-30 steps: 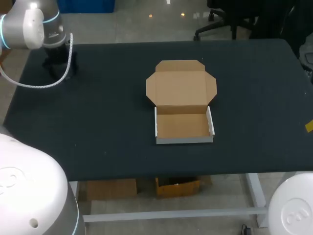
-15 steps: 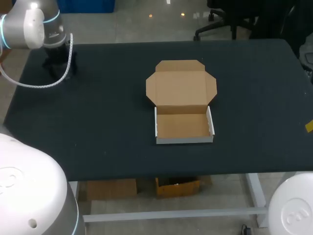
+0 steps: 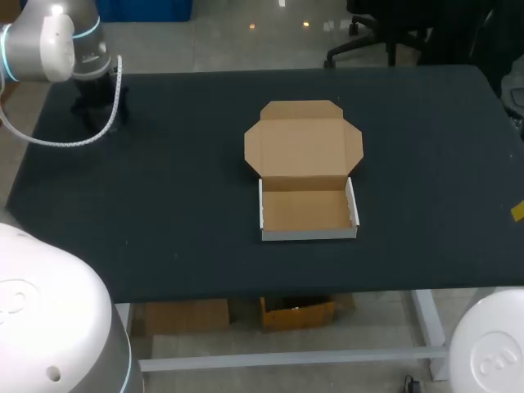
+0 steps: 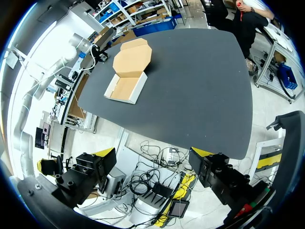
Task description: Assemble the packaging by folding the flat box into shape, placing the metal phone stand inside, and closing the box properly
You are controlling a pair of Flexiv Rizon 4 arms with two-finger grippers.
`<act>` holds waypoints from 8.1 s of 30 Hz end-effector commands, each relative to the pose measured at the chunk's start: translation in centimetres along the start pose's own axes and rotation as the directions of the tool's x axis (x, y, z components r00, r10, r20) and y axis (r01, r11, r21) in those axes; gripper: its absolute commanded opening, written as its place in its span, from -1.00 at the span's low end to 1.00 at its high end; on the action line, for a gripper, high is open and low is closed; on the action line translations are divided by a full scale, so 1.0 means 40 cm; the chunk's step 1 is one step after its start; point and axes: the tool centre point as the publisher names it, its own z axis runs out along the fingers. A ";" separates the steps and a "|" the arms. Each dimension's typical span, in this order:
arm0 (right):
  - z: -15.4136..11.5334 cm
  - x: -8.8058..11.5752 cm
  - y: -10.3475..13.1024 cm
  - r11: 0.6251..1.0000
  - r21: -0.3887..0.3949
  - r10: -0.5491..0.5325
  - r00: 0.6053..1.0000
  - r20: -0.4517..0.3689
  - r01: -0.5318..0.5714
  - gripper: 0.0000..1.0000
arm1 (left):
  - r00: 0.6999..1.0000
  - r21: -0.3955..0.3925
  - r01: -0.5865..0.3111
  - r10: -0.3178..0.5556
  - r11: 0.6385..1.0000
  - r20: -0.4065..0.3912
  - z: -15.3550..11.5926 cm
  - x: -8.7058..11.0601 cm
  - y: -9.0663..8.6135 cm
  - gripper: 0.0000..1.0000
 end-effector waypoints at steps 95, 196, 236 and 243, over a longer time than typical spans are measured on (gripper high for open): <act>-0.028 -0.015 -0.016 0.964 -0.106 -0.242 0.970 0.035 0.245 1.00 | 0.956 0.085 -0.291 0.292 0.953 -0.001 -0.276 0.027 0.362 -1.00; 0.083 -0.028 0.206 0.593 -0.146 -0.798 0.602 0.023 0.792 1.00 | 0.841 0.108 -0.535 0.540 0.838 -0.024 -0.392 0.130 0.722 -1.00; 0.083 -0.028 0.206 0.593 -0.146 -0.798 0.602 0.023 0.792 1.00 | 0.697 0.156 -0.695 0.711 0.702 -0.093 -0.441 0.321 0.930 -1.00; 0.083 -0.028 0.206 0.593 -0.146 -0.798 0.602 0.023 0.792 1.00 | 0.675 0.157 -0.715 0.731 0.681 -0.099 -0.439 0.380 0.975 -1.00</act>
